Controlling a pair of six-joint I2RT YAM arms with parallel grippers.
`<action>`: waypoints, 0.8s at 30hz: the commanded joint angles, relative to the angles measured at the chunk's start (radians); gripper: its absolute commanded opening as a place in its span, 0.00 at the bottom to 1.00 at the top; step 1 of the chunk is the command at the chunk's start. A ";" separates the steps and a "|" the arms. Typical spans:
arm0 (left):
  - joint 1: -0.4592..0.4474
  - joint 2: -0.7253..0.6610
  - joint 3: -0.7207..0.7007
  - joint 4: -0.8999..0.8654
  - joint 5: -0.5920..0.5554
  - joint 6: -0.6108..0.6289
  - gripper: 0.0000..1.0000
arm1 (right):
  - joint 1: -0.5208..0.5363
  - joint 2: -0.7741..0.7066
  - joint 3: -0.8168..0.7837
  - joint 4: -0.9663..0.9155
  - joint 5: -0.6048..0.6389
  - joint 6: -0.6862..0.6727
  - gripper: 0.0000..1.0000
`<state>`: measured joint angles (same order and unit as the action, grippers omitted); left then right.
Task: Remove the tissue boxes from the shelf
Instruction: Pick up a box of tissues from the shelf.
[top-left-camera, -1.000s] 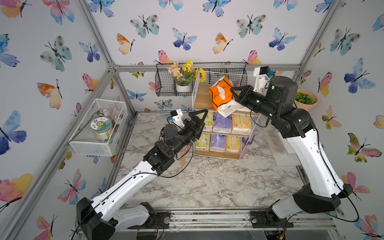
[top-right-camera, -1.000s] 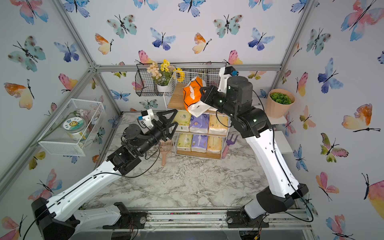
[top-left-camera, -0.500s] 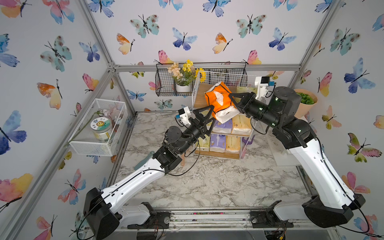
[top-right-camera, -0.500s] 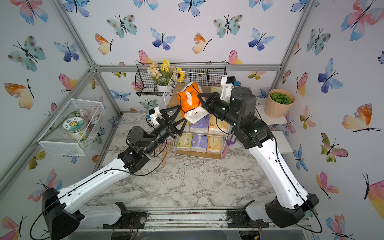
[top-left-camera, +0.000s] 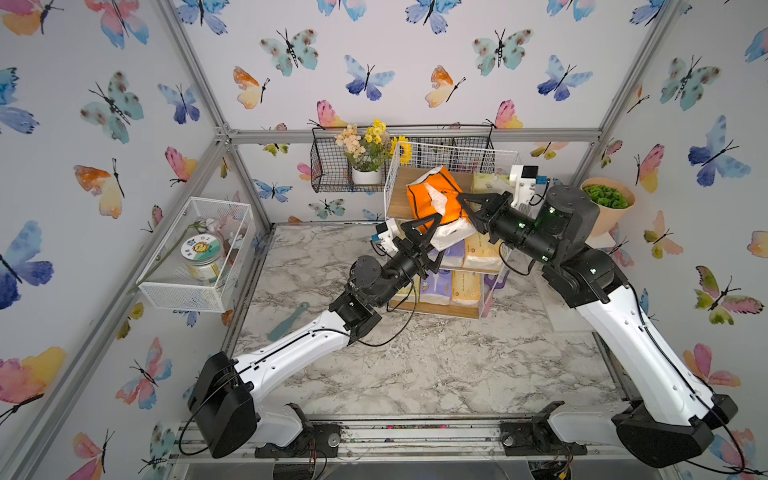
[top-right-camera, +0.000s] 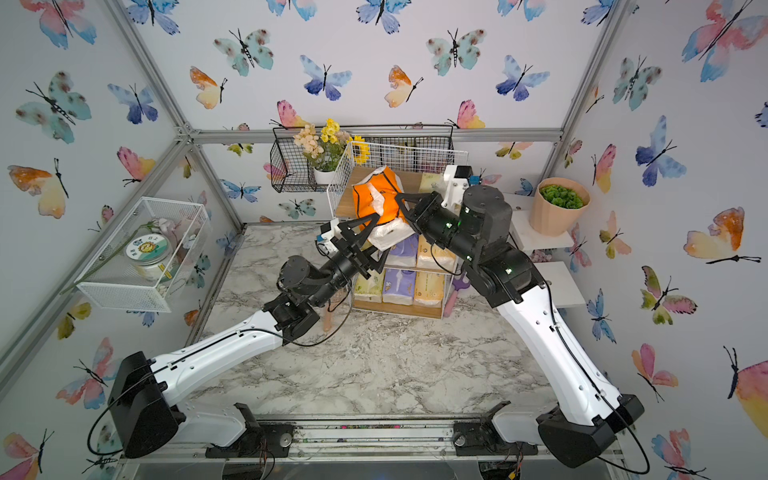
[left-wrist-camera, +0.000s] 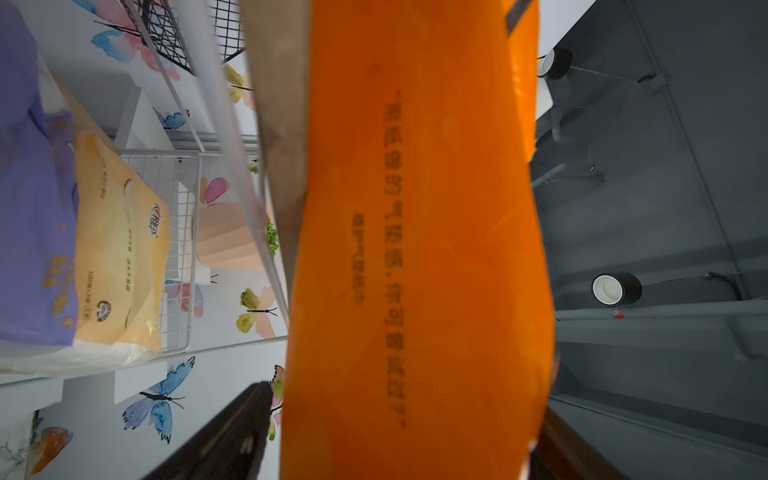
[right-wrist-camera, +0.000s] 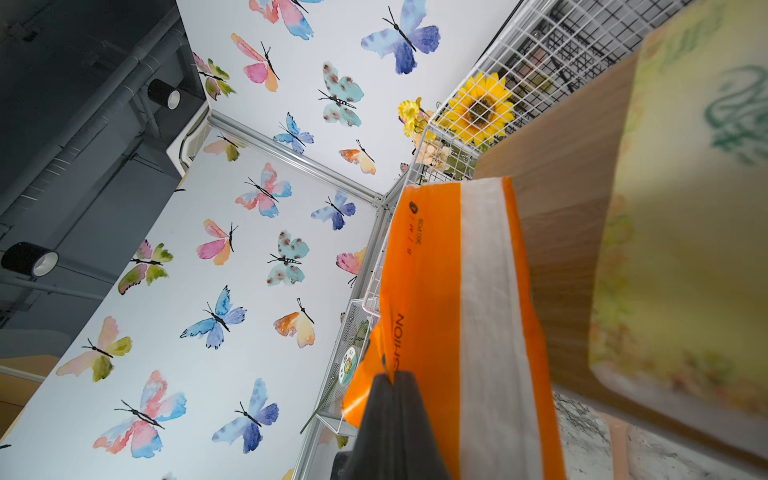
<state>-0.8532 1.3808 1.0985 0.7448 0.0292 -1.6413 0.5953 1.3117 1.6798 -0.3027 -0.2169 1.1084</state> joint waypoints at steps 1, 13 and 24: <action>-0.006 0.009 -0.003 0.104 -0.014 -0.008 0.80 | 0.006 -0.034 -0.011 0.044 -0.006 0.016 0.01; -0.007 -0.037 -0.014 0.033 -0.017 0.106 0.49 | 0.006 -0.070 -0.052 0.000 0.049 -0.026 0.15; -0.020 -0.231 -0.076 -0.233 -0.023 0.341 0.43 | 0.006 -0.121 0.034 -0.140 0.156 -0.210 0.69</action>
<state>-0.8646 1.2289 1.0359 0.5888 0.0196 -1.4128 0.5957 1.2358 1.6722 -0.3996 -0.1200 0.9821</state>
